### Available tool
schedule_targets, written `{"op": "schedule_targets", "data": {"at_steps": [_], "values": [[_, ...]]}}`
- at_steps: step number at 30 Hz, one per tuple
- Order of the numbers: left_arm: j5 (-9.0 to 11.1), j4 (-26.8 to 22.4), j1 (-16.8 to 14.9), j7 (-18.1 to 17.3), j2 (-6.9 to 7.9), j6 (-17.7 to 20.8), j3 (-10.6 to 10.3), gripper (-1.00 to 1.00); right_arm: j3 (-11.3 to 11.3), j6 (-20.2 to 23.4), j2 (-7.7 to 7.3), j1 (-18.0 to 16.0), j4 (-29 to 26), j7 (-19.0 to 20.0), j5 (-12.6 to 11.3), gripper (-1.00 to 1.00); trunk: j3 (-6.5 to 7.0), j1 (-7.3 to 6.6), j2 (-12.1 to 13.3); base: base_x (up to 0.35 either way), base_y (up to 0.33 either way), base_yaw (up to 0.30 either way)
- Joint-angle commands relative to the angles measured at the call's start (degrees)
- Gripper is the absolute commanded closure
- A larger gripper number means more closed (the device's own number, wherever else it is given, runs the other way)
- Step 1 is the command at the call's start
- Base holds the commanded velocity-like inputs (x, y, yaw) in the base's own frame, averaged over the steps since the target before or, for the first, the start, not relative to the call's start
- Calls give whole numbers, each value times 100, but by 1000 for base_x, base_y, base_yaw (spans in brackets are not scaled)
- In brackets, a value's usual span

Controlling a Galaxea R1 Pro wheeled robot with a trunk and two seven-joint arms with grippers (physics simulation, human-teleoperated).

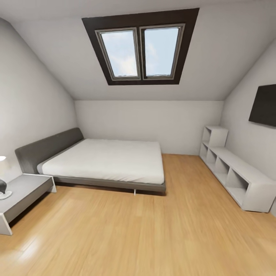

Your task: Attach the digital camera to the camera tripod in the bedroom.

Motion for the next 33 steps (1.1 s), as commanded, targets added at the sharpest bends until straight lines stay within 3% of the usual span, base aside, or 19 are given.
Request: {"op": "schedule_targets", "data": {"at_steps": [1, 33], "values": [[-1, -8, 2, 4, 0, -10, 27, -100, 3, -18, 0, -3, 5, -3, 14, -100, -5, 2, -2, 181, -225, 0], [-1, -8, 2, 4, 13, -10, 28, -100, 8, 11, 7, -3, 5, 4, 20, -100, -5, 2, -2, 44, -41, 2]]}}
